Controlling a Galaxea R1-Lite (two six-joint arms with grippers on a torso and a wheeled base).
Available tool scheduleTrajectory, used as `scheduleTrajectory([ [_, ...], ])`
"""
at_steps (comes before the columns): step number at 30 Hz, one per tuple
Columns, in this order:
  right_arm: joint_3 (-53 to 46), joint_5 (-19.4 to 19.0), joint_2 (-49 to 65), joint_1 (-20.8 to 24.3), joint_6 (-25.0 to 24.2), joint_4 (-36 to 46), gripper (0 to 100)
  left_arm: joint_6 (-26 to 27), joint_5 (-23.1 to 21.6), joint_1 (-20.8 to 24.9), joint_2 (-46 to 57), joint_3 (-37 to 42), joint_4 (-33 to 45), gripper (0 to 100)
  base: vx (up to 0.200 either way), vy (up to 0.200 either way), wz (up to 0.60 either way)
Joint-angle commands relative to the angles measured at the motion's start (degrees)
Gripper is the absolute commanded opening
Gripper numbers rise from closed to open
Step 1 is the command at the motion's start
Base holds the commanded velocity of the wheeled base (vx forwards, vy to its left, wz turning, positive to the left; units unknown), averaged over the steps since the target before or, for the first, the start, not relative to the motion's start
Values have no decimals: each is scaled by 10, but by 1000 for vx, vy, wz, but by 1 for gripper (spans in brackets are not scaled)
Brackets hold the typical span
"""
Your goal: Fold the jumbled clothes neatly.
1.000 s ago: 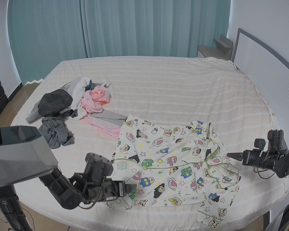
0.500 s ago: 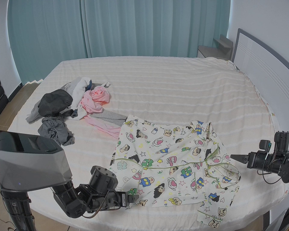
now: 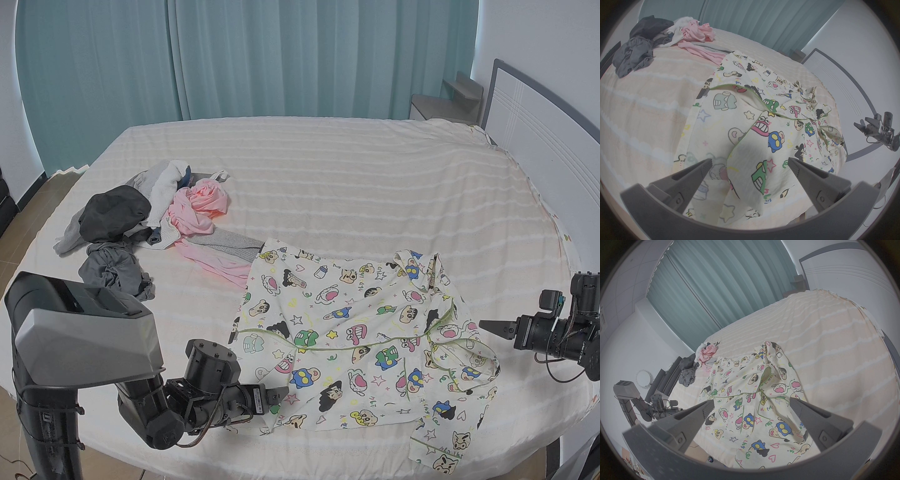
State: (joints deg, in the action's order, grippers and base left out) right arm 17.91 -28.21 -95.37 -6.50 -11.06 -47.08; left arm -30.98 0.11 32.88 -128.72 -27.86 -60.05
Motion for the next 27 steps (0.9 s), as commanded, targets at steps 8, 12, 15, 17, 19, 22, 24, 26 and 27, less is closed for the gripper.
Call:
scheduleTrajectory([
  [8, 0, 0, 0, 0, 0, 0, 100, -36, -1, -1, -45, -15, -38, 100, 0, 0, 0],
  [12, 0, 0, 0, 0, 0, 0, 100, -44, -1, -1, -51, -18, -39, 100, 0, 0, 0],
  [15, 1, 0, 0, 0, 0, 0, 100, -45, 0, -1, -53, -18, -39, 0, 0, 0, 0],
  [17, 1, 0, 0, 0, 0, 0, 100, -51, 0, -1, -53, -19, -39, 0, 0, 0, 0],
  [19, 1, 0, 0, 0, 0, 0, 100, -61, 2, -1, -53, -19, -39, 0, 0, 0, 0],
  [22, 0, 0, -1, 0, 0, 0, 100, -63, 2, -1, -53, -16, -39, 0, 0, 0, 0],
  [24, 0, 0, 0, 0, 0, 0, 100, -64, 3, -1, -52, -13, -39, 0, 0, 0, 0],
  [26, 0, 0, 0, 0, 0, 0, 100, -64, 5, -2, -52, -12, -40, 0, 0, 0, 0],
  [27, 0, 0, 0, 0, 0, 0, 100, -64, 5, -1, -51, -12, -40, 0, 0, 0, 0],
])
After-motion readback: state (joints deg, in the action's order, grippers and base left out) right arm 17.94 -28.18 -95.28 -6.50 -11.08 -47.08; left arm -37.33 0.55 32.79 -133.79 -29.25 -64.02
